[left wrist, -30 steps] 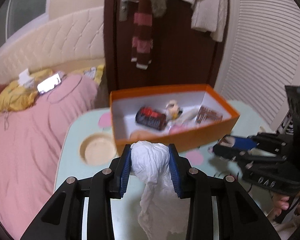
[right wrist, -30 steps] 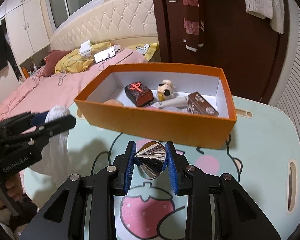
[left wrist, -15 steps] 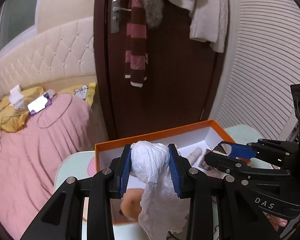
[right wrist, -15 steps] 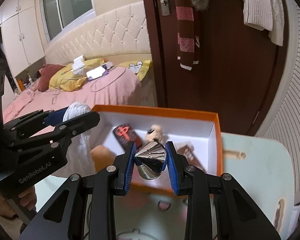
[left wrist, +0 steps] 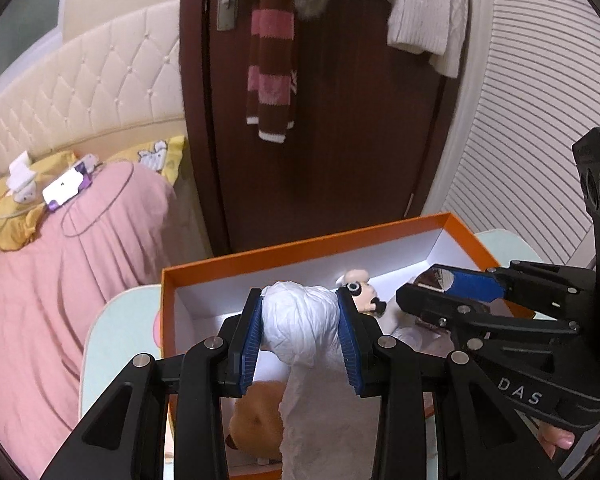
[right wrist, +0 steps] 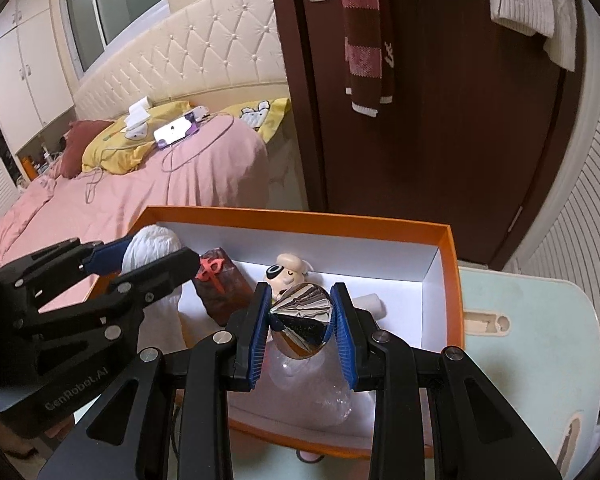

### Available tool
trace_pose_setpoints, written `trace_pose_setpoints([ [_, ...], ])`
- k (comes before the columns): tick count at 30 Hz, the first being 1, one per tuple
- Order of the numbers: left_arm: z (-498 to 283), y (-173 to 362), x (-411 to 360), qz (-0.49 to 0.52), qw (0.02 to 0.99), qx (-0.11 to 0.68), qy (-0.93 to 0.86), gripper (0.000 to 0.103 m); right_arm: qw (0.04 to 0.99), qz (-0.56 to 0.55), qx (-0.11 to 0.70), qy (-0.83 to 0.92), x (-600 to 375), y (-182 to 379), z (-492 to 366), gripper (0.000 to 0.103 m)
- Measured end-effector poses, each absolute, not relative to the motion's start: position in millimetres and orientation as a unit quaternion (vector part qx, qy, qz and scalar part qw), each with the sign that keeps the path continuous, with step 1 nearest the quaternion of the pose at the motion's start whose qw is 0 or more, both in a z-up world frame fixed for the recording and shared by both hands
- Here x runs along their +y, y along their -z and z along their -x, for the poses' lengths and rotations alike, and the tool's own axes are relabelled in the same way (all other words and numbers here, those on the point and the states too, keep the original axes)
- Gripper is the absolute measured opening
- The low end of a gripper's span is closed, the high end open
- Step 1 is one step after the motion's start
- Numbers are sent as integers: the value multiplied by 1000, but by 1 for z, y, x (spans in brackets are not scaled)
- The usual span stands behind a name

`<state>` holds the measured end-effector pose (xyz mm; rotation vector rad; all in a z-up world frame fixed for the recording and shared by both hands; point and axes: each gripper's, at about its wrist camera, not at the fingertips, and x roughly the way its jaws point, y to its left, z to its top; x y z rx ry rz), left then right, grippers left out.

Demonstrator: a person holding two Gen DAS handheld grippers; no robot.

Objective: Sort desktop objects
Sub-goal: 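Carry the cloth and silver cone over the orange box and release both inside, then withdraw both grippers from the box back over the table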

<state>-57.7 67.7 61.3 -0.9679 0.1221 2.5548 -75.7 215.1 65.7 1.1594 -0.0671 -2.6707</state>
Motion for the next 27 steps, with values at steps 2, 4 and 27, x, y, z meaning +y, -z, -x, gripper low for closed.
trace_pose_setpoints([
  [2, 58, -61, 66, 346, 201, 40, -915, 37, 112, -397, -22, 911, 216, -63, 77, 32],
  [4, 56, -64, 63, 333, 198, 29, -921, 59, 109, -395, -24, 912, 216, -62, 79, 32],
  [27, -13, -82, 15, 319, 167, -11, -933, 85, 61, -339, -103, 933, 256, -88, 18, 70],
])
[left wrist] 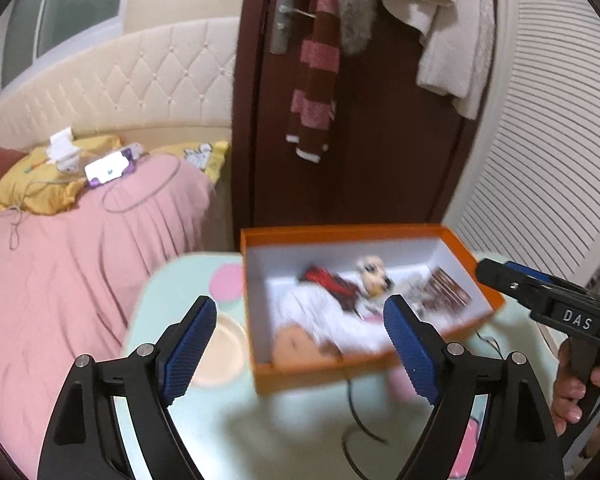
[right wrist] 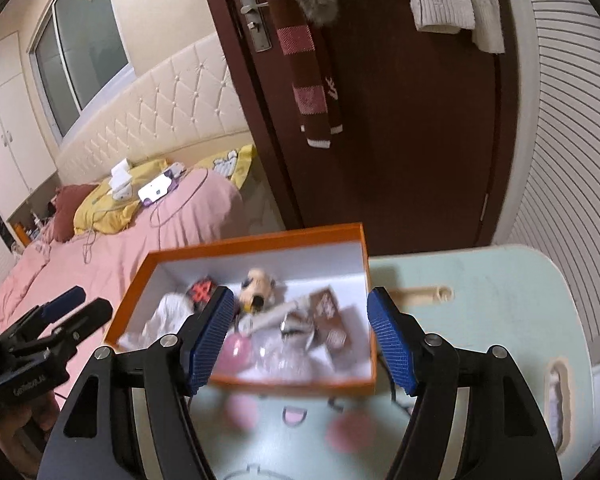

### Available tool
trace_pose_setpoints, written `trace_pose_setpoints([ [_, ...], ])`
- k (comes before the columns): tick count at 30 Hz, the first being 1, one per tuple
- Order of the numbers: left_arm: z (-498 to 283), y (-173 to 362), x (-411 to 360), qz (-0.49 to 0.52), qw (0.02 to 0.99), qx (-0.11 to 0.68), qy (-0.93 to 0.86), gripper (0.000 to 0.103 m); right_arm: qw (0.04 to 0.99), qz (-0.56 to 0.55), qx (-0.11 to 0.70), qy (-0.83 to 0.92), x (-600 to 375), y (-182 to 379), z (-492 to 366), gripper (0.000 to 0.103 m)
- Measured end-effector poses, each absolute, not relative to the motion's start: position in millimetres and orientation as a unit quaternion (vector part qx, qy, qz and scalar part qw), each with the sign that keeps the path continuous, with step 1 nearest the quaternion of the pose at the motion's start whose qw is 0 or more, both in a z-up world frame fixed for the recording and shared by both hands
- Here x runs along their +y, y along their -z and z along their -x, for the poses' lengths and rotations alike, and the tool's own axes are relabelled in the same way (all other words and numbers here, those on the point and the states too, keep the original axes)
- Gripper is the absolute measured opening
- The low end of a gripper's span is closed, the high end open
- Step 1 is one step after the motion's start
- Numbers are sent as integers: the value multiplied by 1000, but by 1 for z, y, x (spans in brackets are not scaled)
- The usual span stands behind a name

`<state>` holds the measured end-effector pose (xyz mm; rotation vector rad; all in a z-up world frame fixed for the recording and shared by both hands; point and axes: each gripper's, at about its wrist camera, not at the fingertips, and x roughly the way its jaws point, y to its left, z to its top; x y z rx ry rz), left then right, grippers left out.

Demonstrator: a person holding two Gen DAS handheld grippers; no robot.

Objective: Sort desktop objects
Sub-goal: 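Withdraw both grippers from the box back over the table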

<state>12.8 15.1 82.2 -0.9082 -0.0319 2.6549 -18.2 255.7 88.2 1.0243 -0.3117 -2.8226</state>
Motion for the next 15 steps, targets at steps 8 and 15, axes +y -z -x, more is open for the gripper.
trace_pose_setpoints([
  [8, -44, -57, 40, 339, 167, 27, -925, 86, 51, -362, -62, 929, 237, -65, -18, 70],
  [15, -44, -17, 46, 389, 143, 46, -909, 88, 22, -422, -36, 905, 231, -24, -34, 70],
])
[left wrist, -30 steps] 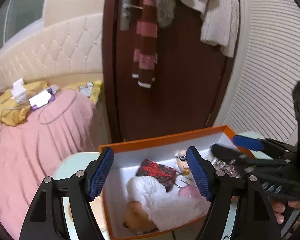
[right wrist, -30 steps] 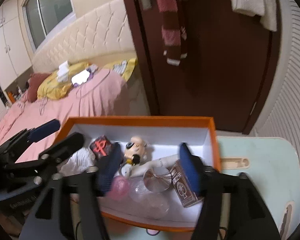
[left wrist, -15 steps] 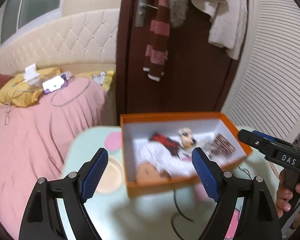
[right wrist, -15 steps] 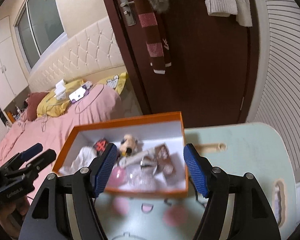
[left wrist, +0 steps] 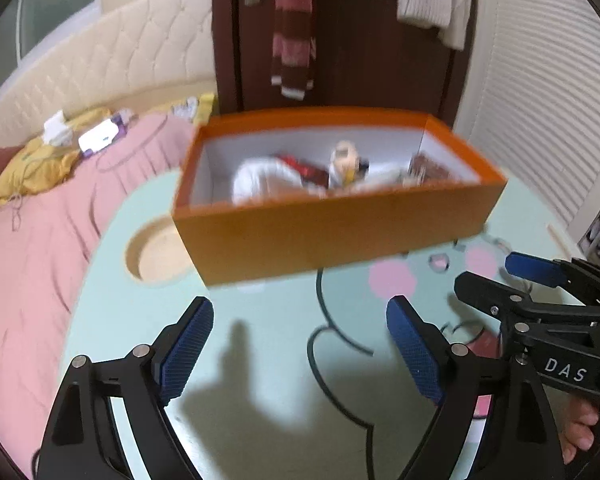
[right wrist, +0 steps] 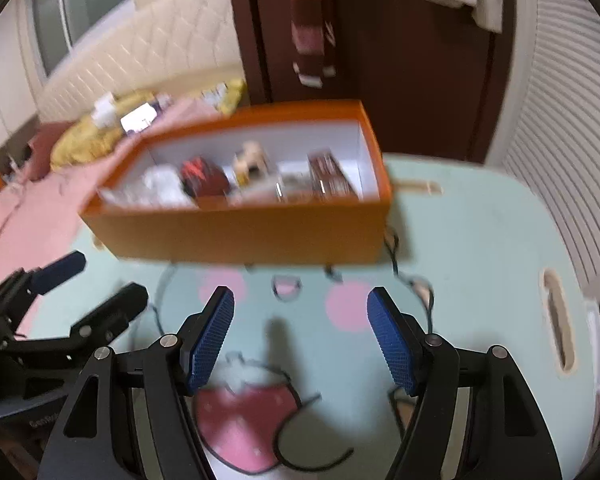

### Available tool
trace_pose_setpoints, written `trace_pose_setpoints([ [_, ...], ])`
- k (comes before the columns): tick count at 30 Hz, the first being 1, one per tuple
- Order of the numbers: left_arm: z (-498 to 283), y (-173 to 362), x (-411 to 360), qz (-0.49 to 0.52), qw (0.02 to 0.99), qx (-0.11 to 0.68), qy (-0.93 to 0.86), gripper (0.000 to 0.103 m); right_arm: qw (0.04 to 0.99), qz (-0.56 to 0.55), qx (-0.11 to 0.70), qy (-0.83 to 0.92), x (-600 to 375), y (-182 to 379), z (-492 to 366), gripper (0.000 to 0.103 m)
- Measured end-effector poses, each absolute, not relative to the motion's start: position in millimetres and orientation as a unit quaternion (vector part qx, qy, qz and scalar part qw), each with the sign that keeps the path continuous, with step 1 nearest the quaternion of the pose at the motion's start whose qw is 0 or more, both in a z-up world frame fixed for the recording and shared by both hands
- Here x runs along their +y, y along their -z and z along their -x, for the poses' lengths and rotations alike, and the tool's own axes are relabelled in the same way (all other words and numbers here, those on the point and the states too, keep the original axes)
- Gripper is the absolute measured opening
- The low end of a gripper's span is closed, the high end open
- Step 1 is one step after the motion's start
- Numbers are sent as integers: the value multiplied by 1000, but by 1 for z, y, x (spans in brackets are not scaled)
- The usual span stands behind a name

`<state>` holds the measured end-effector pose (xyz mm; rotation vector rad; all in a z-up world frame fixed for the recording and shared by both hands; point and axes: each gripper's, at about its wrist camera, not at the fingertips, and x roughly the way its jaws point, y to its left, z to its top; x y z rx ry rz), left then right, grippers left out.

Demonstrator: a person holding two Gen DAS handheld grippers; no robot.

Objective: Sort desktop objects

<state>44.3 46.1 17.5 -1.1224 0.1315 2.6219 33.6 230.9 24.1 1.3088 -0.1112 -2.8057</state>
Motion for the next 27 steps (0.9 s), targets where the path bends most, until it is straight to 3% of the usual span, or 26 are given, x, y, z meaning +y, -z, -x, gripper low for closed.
trace_pose_setpoints([
  [7, -30, -1, 42, 428, 106, 42, -897, 103, -3, -441, -24, 897, 235, -7, -34, 73],
  [11, -29, 0, 41, 425, 105, 43, -898, 103, -42, -424, -15, 905, 239, -2, -36, 96],
  [13, -29, 0, 40, 425, 105, 42, -898, 103, -49, -428, -17, 902, 242, -2, -36, 99],
  [27, -33, -2, 44, 425, 104, 43, -898, 103, -51, -431, -20, 901, 243, 5, -26, 101],
])
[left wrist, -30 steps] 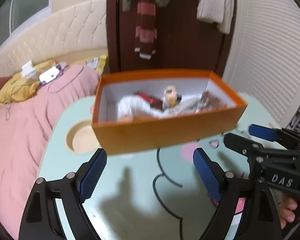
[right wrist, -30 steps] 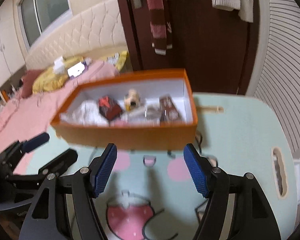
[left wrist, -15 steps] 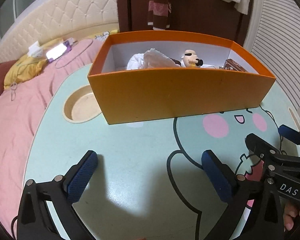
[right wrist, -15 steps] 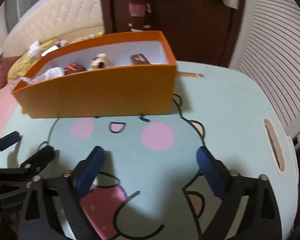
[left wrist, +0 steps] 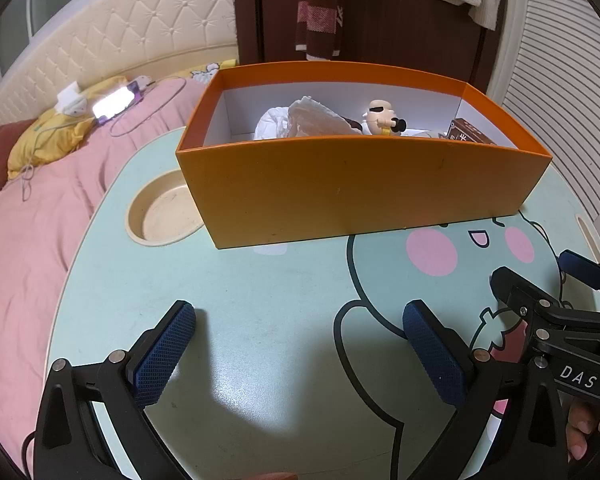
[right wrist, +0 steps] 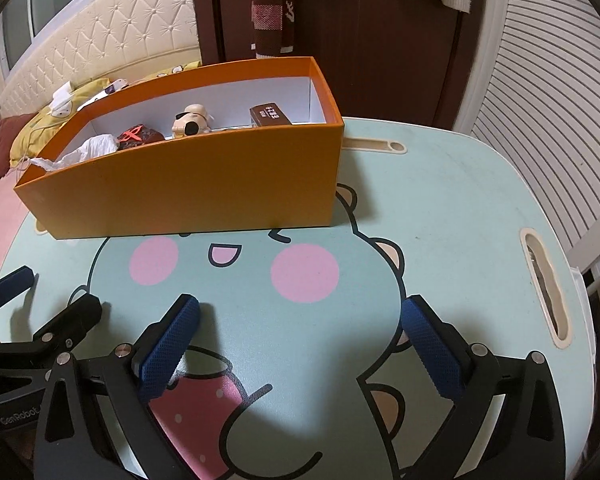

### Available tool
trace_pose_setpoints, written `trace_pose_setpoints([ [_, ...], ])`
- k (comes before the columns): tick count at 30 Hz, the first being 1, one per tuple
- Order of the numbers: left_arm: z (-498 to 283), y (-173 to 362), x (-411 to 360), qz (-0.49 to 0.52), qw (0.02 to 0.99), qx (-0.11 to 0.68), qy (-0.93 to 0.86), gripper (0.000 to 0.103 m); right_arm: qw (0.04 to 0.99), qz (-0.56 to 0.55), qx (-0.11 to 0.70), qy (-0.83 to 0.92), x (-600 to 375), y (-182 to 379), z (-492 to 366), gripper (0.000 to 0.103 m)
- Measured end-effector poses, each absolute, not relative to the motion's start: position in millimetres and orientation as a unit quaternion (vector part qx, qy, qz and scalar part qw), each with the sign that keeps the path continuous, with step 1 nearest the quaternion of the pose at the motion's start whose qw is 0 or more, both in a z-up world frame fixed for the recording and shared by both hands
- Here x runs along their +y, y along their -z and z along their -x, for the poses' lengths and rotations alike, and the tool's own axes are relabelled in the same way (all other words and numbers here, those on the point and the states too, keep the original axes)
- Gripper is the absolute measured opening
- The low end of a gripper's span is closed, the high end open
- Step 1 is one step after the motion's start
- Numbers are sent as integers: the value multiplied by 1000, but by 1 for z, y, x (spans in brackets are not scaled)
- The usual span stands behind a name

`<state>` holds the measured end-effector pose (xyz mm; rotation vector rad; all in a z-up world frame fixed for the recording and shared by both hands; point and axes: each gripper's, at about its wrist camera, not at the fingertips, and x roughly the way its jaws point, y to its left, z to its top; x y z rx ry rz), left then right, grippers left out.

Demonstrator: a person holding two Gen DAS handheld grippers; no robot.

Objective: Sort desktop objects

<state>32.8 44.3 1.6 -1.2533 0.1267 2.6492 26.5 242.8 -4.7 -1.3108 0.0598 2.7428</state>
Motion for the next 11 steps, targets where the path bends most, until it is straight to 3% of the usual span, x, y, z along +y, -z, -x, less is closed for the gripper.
trace_pose_setpoints([
  [11, -33, -2, 39, 424, 107, 44, -898, 103, 51, 431, 19, -901, 239, 7, -27, 101],
])
